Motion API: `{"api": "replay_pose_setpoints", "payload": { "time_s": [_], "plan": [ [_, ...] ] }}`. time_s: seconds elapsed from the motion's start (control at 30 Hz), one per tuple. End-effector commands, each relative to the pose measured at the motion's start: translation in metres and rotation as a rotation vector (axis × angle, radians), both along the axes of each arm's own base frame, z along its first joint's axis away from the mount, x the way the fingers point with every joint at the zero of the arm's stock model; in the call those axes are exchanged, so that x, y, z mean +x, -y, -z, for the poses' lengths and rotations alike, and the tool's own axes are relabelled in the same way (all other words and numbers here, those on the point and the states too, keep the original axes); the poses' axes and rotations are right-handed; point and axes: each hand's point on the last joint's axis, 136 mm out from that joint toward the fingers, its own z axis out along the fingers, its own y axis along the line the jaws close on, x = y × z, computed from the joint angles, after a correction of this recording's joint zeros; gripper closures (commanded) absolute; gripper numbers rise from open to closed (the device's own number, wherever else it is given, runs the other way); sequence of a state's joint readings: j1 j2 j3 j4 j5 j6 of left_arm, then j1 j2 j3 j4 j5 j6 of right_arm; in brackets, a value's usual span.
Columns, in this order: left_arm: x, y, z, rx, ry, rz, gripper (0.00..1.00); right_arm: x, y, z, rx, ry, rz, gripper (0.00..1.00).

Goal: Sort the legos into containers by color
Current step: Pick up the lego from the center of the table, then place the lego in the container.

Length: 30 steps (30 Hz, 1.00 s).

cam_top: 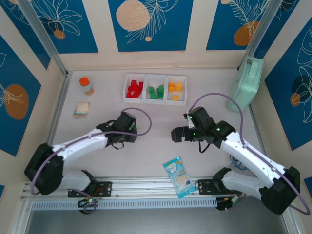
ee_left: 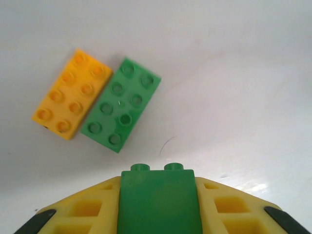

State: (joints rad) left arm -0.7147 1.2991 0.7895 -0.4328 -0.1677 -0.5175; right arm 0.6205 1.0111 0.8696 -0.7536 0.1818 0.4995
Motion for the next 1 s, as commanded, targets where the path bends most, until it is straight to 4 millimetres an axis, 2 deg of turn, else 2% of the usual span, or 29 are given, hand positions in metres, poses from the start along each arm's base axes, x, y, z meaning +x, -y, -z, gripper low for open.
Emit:
{"api": "replay_pose_setpoints", "payload": {
  "time_s": [0.0,0.1,0.2,0.33,0.43,0.57,0.73,0.87,0.97],
  "plan": [
    [0.016,0.000,-0.042,-0.016,0.102,-0.046,0.76,0.013,0.014,-0.030,0.041,0.112,0.085,0.01],
    [0.040,0.009,-0.076,-0.016,0.189,-0.037,0.76,0.018,0.020,-0.048,0.109,0.163,0.120,0.01],
    [0.070,0.023,-0.102,-0.015,0.228,-0.021,0.74,0.014,0.021,-0.054,0.160,0.165,0.113,0.01],
    [0.115,0.042,-0.116,-0.037,0.236,-0.020,0.72,0.008,0.019,-0.034,0.187,0.115,0.098,0.01],
    [0.150,0.057,-0.124,-0.065,0.277,-0.028,0.72,0.006,0.022,-0.028,0.205,0.075,0.105,0.01],
    [0.193,0.074,-0.120,-0.081,0.307,-0.057,0.72,0.000,0.023,-0.031,0.228,0.084,0.082,0.01],
    [0.241,0.103,-0.108,-0.124,0.367,-0.072,0.72,-0.010,0.027,-0.024,0.211,0.074,0.062,0.01],
    [0.268,0.116,-0.092,-0.132,0.395,-0.099,0.71,-0.016,0.031,-0.020,0.187,0.054,0.052,0.01],
    [0.286,0.122,-0.078,-0.102,0.376,-0.117,0.65,-0.018,0.033,-0.021,0.183,0.044,0.063,0.01]
  ]
}}
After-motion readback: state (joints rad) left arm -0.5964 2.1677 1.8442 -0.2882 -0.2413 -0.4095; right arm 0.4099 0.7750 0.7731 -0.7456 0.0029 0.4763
